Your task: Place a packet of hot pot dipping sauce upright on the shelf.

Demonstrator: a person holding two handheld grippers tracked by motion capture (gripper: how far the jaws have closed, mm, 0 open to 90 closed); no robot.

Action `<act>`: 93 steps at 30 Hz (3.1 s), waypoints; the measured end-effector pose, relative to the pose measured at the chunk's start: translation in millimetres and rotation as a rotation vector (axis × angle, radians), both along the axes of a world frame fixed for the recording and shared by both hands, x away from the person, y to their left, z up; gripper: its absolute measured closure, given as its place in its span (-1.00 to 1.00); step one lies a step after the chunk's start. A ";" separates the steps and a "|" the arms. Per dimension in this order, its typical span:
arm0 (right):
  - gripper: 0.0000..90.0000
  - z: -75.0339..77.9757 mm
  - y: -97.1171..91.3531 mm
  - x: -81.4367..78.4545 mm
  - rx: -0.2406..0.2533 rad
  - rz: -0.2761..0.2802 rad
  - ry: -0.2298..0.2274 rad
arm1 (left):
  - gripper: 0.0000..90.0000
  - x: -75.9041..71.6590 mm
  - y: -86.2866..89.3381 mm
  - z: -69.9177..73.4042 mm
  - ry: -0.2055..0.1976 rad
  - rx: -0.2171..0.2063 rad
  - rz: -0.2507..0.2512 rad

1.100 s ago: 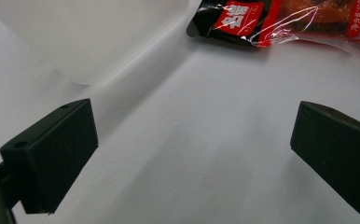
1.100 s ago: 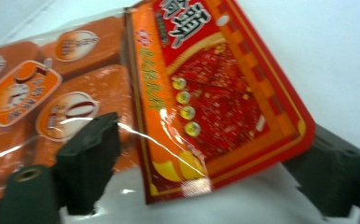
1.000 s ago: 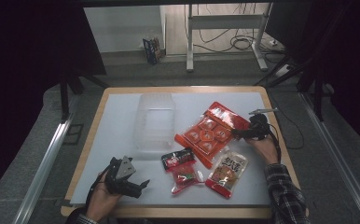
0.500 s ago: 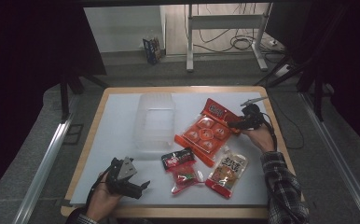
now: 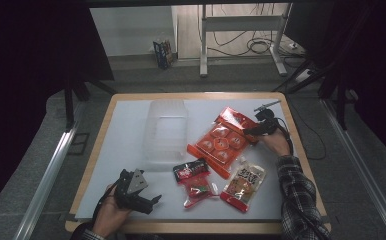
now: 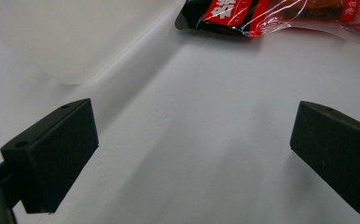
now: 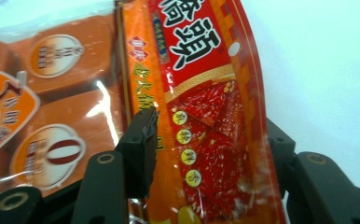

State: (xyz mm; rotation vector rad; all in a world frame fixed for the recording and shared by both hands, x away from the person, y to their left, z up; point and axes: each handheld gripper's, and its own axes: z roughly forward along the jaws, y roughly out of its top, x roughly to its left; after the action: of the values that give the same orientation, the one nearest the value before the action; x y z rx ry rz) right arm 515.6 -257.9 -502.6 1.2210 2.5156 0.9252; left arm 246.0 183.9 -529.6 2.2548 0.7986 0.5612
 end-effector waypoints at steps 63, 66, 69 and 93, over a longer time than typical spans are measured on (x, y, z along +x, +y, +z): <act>0.97 151.7 72.8 -80.1 0.135 0.192 -0.193 | -0.98 -4.2 -1.6 3.6 -0.032 -0.006 -0.027; 0.97 159.3 83.1 -86.4 0.138 0.219 -0.202 | -0.99 -3.7 1.7 5.6 -0.030 -0.053 -0.019; 0.97 168.5 96.6 -94.4 0.123 0.247 -0.225 | -0.99 -3.6 4.2 7.1 -0.028 -0.084 -0.015; 0.97 222.1 131.1 -92.2 0.131 0.219 -0.325 | -0.99 -3.3 3.4 6.7 -0.028 -0.061 -0.022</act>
State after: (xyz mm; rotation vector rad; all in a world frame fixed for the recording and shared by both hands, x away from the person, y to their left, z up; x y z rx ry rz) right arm 423.4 -126.8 -280.5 0.7584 2.3863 1.2441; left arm 242.7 187.3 -522.9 2.1932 0.7660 0.5494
